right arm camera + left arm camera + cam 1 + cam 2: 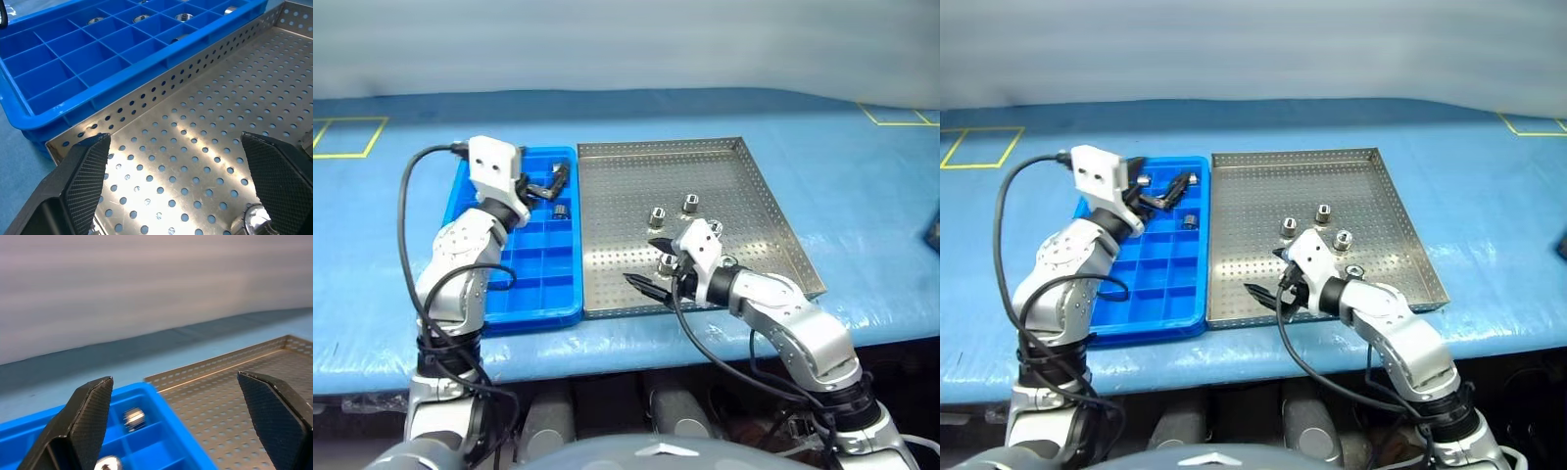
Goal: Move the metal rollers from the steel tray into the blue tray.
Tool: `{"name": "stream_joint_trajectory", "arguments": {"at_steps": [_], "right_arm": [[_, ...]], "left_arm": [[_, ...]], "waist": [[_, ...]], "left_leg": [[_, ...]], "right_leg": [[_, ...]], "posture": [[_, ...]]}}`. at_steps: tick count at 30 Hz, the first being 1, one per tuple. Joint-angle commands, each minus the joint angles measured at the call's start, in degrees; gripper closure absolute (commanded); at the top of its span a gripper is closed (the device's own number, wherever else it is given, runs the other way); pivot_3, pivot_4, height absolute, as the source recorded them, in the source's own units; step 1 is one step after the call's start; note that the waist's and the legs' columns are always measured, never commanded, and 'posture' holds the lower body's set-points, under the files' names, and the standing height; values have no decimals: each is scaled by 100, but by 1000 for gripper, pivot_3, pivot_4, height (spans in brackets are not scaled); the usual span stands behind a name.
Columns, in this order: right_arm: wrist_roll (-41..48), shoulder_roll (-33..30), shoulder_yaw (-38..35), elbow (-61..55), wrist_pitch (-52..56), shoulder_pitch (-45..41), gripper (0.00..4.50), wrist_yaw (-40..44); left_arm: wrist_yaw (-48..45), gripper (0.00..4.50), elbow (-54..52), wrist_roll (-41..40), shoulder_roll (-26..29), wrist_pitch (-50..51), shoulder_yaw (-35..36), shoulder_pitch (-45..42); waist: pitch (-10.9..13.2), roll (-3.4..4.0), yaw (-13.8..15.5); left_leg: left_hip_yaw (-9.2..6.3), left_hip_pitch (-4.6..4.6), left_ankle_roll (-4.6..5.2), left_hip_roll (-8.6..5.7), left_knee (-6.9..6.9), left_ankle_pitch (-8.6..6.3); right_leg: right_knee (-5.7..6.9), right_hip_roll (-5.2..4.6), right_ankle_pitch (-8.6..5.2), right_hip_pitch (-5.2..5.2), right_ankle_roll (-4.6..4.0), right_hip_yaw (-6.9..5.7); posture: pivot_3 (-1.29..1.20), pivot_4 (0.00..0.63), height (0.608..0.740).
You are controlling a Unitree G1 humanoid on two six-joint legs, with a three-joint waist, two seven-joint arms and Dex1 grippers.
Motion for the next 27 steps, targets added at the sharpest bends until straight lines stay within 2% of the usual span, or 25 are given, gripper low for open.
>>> {"name": "stream_joint_trajectory", "arguments": {"at_steps": [1,7,12,17,26,27], "right_arm": [[-26,-183,-248,-245,-21,153,0,-30],[-75,-254,-654,-335,-34,571,0,-325],[-126,-190,-777,-443,-22,838,0,-543],[-120,-107,-803,-532,-22,1025,0,-701],[-109,-49,-772,-556,-35,1038,0,-797],[-110,-42,-760,-546,-41,1023,0,-802]], "left_arm": [[-745,72,383,-327,165,233,-429,-401],[-1875,72,1221,-233,259,318,-1628,-832],[-2140,72,1825,290,129,26,-2483,-974],[-2171,72,2279,591,-96,-43,-2842,-1021],[-2227,72,2631,1075,-98,89,-3193,-1055],[-2235,429,2609,1070,-111,86,-3166,-1039]], "waist": [[0,0,-15],[0,0,-161],[-1,2,-349],[0,3,-551],[0,4,-758],[1,4,-765]], "left_leg": [[0,2,0,0,0,0],[2,-2,1,-1,0,0],[1,-3,1,-1,0,-1],[1,-2,1,-1,-1,-1],[0,-2,1,-1,-3,-1],[0,-2,1,-1,-4,-1]], "right_leg": [[0,0,0,2,0,0],[-1,-1,-1,-2,0,3],[1,1,-1,-5,0,5],[4,1,-2,-5,0,7],[3,-1,-2,-5,1,8],[2,0,-2,-6,1,8]], "posture": [[-68,150,740],[-134,150,740],[-171,150,740],[-197,150,740],[-201,150,740],[-198,150,740]]}}
